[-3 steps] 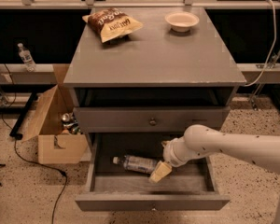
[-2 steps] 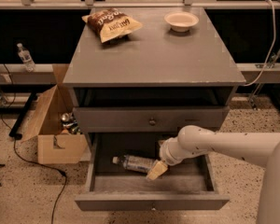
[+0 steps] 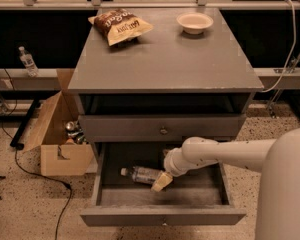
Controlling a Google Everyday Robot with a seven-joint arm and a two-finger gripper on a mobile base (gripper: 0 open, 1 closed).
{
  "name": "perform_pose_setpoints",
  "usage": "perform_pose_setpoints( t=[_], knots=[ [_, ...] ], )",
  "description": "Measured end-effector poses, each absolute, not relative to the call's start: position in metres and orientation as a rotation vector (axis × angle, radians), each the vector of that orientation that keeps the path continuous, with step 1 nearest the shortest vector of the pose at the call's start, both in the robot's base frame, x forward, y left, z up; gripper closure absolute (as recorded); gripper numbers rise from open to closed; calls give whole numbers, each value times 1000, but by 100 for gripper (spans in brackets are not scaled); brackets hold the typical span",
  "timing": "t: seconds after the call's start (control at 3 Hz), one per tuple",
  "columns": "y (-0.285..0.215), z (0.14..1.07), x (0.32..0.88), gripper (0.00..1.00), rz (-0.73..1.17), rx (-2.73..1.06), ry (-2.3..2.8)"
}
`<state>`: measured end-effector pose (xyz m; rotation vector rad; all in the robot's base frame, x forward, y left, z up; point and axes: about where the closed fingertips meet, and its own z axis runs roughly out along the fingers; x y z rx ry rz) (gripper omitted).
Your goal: Pick blue plastic bottle from middle drawer and place on counter
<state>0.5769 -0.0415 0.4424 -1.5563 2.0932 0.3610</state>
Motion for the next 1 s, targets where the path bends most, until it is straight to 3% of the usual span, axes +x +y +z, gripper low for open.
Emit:
perform_pose_setpoints(
  t=[1.0],
  knots=[
    [-14, 398, 589, 0, 397, -1617, 2078]
  ],
)
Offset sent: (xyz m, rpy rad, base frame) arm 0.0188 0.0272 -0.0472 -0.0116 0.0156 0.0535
